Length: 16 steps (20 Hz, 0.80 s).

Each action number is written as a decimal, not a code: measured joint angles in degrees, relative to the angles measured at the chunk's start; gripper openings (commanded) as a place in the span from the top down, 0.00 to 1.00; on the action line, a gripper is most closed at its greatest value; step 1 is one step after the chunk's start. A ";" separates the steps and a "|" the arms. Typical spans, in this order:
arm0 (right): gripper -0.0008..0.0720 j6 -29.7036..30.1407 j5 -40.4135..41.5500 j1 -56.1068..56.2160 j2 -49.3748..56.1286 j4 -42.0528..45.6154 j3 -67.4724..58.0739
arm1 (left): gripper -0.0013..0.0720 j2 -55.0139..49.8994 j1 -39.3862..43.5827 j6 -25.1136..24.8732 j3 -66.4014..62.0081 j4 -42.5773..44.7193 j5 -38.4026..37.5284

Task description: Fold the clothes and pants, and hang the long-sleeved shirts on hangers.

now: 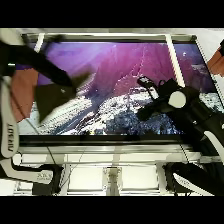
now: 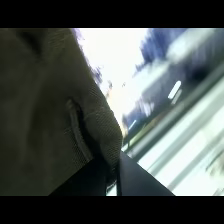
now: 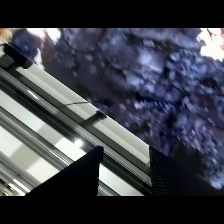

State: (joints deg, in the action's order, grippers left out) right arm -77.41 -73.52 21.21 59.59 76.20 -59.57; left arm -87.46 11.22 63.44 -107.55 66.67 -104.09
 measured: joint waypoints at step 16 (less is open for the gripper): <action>0.14 38.62 7.91 -1.16 1.25 -8.17 7.63 | 0.94 0.70 22.93 -2.34 -0.37 16.48 -1.77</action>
State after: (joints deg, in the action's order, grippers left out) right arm -38.79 -65.60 20.05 60.84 68.03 -51.94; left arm -86.76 34.15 61.10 -107.92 83.15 -105.86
